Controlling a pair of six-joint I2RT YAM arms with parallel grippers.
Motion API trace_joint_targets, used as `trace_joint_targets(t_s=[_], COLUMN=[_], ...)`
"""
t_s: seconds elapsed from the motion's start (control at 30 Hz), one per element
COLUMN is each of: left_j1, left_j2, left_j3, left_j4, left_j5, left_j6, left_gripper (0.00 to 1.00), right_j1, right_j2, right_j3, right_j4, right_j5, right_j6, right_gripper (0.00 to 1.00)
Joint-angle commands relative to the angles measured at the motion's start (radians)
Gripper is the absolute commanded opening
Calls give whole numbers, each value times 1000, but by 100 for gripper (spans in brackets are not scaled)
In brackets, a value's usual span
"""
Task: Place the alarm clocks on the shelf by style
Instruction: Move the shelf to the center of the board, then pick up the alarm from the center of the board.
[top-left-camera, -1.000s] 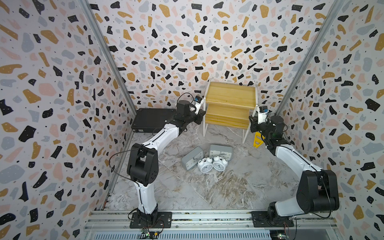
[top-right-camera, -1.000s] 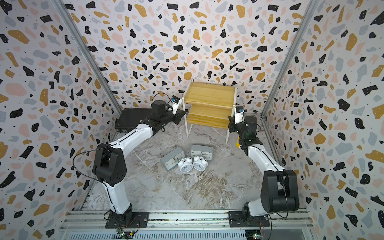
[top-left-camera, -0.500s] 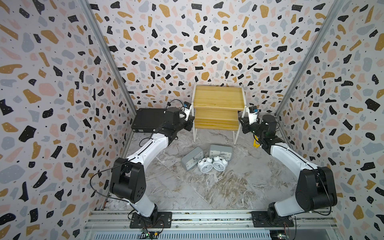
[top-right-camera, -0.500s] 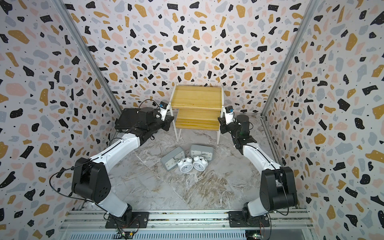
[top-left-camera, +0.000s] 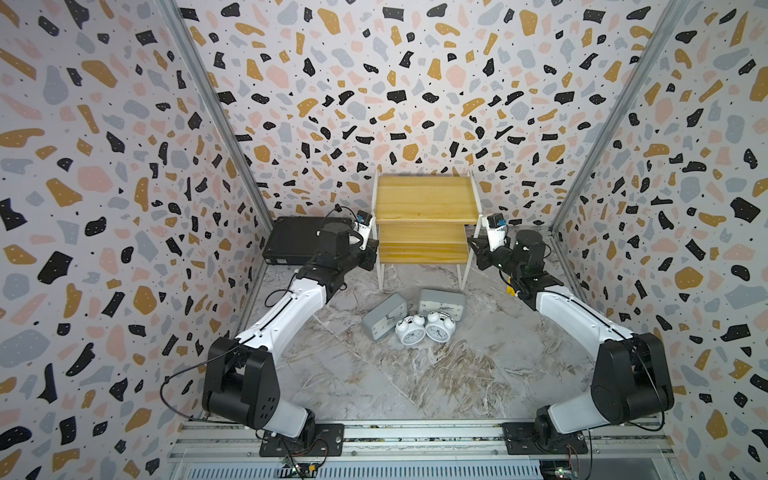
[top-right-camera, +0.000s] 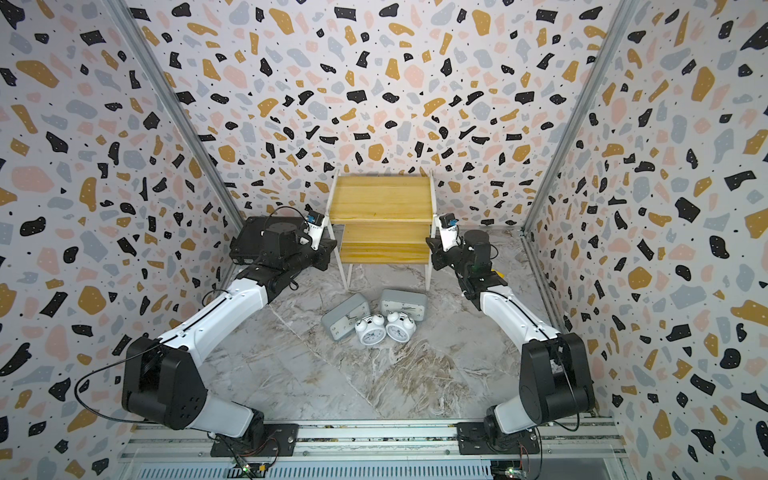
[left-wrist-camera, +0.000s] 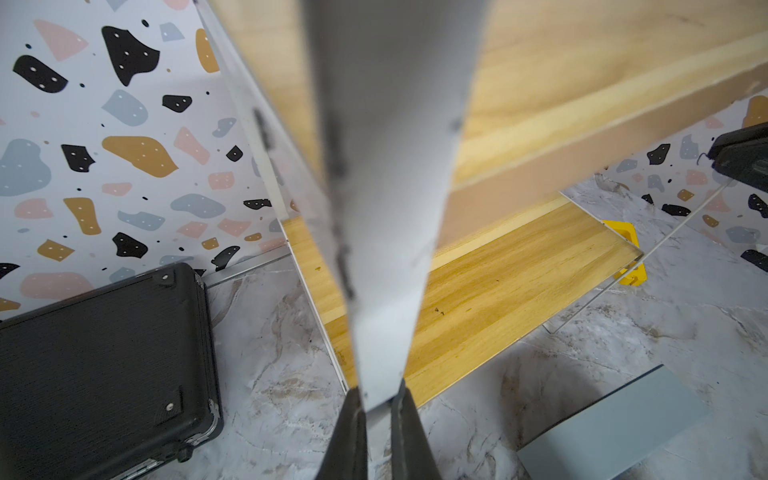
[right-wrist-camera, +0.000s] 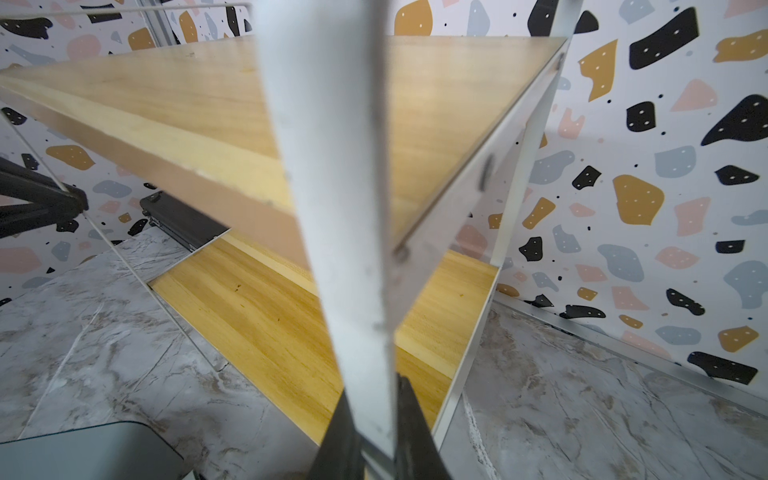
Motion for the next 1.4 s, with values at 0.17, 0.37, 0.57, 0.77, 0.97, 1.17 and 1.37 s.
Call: trace_joint_targets(t_s=[0.17, 0.37, 0.57, 0.77, 0.97, 1.17, 1.37], left_j1=[16, 16, 16, 16, 16, 8, -33], left_j2=[-28, -96, -211, -335, -421, -449, -405], left_j3=[-24, -31, -104, -235, -308, -394, -424], left_j4=[-100, -145, -174, -247, -366, -381, -371], left_j5=[-40, -45, -72, -39, 30, 87, 65], left_j6=[-31, -30, -74, -181, -201, -253, -227], left_gripper=[19, 57, 86, 91, 91, 91, 93], right_j1=[5, 5, 5, 5, 5, 5, 5], right_j2=[-52, -78, -138, -231, -345, -431, -450], right_j3=[16, 24, -25, -109, -200, -303, -341], right_j4=[-61, -101, -126, -164, -236, -223, -217], right_j5=[66, 104, 116, 100, 85, 77, 73], right_j6=[54, 25, 2, -21, -3, 37, 45], right_gripper=[15, 47, 70, 77, 79, 80, 80])
